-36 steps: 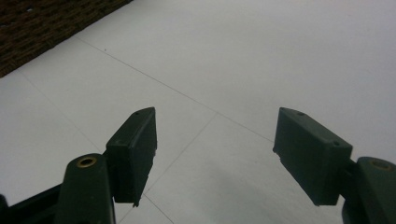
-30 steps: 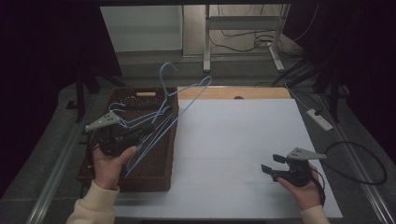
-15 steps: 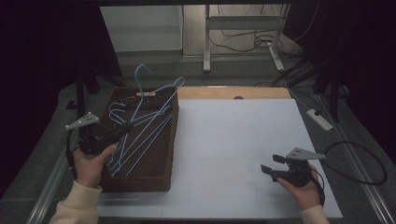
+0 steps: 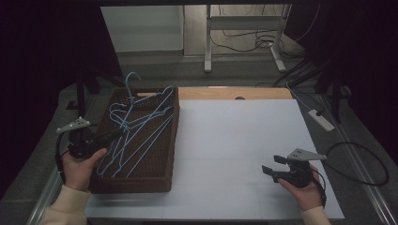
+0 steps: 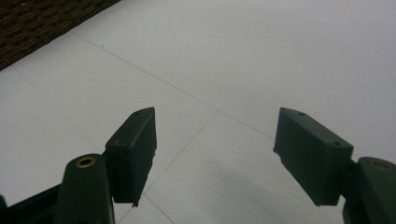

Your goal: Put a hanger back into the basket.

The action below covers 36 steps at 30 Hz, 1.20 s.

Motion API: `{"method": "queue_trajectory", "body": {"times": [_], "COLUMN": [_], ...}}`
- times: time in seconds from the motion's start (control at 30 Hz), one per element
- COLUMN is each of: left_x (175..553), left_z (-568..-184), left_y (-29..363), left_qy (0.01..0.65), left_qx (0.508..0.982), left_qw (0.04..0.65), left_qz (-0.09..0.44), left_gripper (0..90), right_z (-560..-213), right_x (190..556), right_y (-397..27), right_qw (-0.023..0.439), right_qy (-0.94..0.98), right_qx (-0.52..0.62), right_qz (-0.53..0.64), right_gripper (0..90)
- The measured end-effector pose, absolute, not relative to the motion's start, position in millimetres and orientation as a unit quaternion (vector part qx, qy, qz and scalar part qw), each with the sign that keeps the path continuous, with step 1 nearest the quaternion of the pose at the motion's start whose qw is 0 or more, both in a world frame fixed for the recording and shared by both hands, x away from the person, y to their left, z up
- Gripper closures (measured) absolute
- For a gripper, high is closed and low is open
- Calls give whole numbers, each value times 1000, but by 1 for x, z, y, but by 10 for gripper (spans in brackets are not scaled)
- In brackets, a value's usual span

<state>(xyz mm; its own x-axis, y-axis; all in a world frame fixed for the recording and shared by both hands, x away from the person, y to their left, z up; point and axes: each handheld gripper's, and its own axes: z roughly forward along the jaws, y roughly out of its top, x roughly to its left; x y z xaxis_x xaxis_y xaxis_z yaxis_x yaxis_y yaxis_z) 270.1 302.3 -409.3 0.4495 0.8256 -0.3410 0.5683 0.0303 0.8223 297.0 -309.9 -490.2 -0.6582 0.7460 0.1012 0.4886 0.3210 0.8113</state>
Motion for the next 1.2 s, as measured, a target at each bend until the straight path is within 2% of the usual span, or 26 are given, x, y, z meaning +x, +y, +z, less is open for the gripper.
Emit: {"method": "queue_trajectory", "body": {"times": [0.8, 1.2], "left_x": [303, 314], "left_z": [-440, -446], "left_y": [296, 311], "left_qy": [535, 565], "left_qx": [713, 719], "left_qw": [447, 396], "left_qz": [75, 83], "left_gripper": [864, 863], "right_z": [-491, -490], "right_x": [297, 297], "right_y": [-310, -309], "right_qw": [148, 147], "right_qy": [801, 801], "right_qx": [385, 384], "right_qz": [435, 436], "right_gripper": [306, 306]}}
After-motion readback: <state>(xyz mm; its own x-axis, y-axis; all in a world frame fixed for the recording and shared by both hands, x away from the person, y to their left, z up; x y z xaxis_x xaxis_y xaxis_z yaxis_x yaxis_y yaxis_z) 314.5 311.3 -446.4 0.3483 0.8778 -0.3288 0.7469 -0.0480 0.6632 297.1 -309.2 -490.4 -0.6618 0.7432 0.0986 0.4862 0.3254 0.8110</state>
